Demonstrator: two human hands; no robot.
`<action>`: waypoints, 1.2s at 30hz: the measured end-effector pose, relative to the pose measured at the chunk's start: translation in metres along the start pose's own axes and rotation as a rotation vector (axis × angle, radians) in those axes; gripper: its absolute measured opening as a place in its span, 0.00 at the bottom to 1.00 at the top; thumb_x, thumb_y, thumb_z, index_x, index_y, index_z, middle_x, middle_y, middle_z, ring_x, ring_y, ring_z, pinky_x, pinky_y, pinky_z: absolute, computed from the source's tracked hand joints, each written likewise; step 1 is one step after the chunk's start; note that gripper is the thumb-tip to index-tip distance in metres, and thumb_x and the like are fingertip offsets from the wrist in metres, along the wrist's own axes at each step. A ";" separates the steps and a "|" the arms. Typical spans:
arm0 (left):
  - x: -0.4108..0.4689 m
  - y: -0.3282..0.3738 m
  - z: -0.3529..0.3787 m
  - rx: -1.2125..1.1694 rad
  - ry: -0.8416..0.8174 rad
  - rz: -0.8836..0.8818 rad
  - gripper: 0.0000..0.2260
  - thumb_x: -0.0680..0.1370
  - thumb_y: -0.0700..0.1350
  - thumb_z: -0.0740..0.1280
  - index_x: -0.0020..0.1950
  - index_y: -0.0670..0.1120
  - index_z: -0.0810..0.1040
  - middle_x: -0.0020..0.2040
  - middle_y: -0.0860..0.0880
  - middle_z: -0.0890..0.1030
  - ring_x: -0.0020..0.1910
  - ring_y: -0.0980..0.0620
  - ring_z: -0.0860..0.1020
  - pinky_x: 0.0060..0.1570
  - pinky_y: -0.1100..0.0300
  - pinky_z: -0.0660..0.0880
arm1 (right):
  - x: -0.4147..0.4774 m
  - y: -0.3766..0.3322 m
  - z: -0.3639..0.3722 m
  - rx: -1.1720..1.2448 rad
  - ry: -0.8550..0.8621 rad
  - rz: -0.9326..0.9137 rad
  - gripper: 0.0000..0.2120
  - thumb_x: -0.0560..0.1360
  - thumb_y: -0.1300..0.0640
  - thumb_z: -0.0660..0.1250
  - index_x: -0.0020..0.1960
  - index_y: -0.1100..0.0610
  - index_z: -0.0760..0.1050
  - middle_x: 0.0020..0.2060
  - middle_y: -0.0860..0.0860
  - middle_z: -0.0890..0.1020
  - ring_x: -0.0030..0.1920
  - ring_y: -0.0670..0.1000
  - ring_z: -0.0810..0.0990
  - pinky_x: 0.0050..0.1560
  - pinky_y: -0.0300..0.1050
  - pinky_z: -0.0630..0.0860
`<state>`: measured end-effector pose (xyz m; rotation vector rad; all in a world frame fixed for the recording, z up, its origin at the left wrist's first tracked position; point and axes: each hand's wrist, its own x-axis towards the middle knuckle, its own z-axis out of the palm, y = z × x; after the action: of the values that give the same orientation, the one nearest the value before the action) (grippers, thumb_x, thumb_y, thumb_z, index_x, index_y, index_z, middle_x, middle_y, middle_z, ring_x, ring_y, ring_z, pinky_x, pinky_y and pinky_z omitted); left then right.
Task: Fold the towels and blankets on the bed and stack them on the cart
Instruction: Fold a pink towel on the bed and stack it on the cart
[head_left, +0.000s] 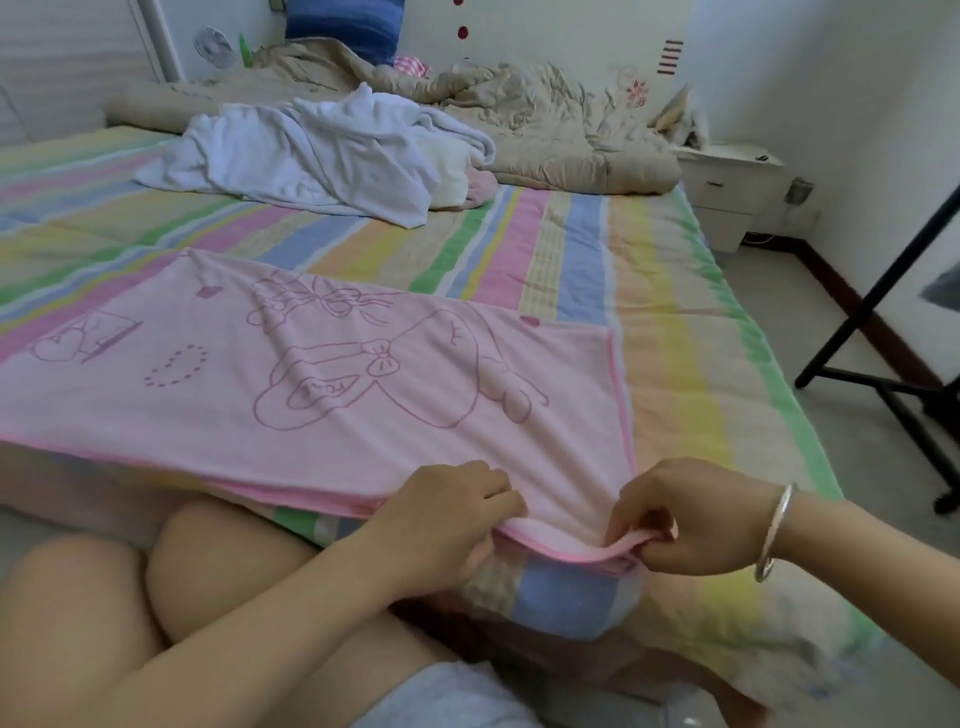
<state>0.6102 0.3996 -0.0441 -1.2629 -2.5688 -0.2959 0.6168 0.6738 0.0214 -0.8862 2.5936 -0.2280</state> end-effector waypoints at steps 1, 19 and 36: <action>-0.001 -0.001 -0.002 -0.032 -0.058 0.012 0.17 0.68 0.46 0.59 0.54 0.52 0.78 0.49 0.55 0.78 0.45 0.52 0.77 0.34 0.59 0.71 | -0.002 -0.001 0.004 0.057 -0.044 0.026 0.18 0.65 0.43 0.60 0.50 0.42 0.82 0.37 0.43 0.83 0.37 0.44 0.78 0.41 0.37 0.75; 0.104 -0.064 0.006 -0.269 0.023 -0.572 0.08 0.75 0.46 0.63 0.51 0.55 0.80 0.50 0.55 0.79 0.50 0.54 0.78 0.51 0.54 0.75 | 0.140 0.137 -0.040 1.105 0.712 0.854 0.11 0.74 0.54 0.66 0.43 0.62 0.82 0.38 0.55 0.84 0.29 0.53 0.77 0.35 0.42 0.72; 0.126 -0.109 0.046 -0.123 0.018 -0.612 0.22 0.78 0.53 0.58 0.71 0.48 0.72 0.73 0.47 0.70 0.72 0.47 0.66 0.72 0.54 0.62 | 0.164 0.179 -0.048 0.951 0.824 0.793 0.14 0.72 0.49 0.73 0.53 0.56 0.81 0.40 0.51 0.80 0.35 0.51 0.76 0.38 0.41 0.72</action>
<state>0.4425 0.4411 -0.0544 -0.4643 -2.8957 -0.5811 0.3792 0.7153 -0.0339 0.6950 2.6803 -1.6380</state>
